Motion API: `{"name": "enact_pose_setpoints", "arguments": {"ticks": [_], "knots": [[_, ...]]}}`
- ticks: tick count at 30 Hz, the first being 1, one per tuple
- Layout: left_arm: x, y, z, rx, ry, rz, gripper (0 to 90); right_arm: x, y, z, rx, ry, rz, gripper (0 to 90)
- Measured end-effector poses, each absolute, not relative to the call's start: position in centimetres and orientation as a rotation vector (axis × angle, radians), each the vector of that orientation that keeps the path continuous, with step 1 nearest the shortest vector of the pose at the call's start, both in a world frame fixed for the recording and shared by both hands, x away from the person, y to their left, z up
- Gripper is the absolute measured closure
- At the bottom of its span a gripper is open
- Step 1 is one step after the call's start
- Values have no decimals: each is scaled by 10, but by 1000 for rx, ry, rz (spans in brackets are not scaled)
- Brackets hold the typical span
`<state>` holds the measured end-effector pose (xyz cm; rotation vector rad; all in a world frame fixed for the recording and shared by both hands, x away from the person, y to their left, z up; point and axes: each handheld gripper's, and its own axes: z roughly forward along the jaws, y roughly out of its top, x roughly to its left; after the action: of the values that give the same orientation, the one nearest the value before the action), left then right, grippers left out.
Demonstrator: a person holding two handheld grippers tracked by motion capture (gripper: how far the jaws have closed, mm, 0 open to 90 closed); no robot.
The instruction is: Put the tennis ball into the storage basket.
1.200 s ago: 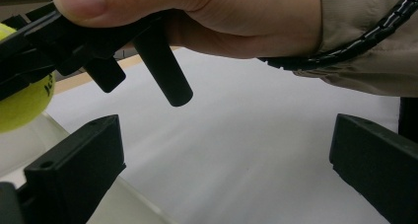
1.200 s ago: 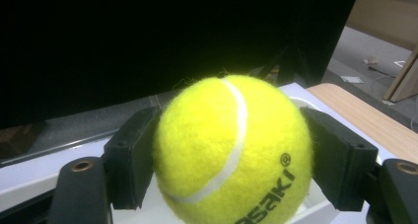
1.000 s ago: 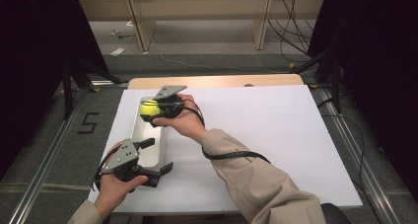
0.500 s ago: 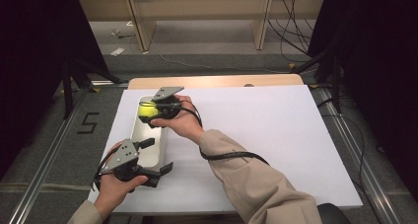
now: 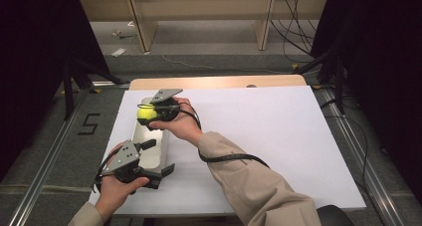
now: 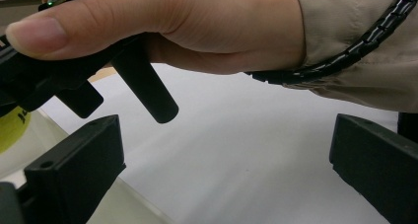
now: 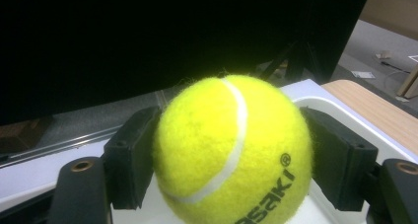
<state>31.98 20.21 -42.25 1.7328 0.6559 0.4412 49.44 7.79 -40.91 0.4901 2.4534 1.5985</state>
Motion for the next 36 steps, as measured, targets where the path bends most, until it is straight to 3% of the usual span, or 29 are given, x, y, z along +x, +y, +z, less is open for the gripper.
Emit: {"name": "enact_pose_setpoints", "arguments": {"ticks": [36], "knots": [[320,202,-423,1734,658,439,0,495,84,-418,496,2481,1582,276]]}}
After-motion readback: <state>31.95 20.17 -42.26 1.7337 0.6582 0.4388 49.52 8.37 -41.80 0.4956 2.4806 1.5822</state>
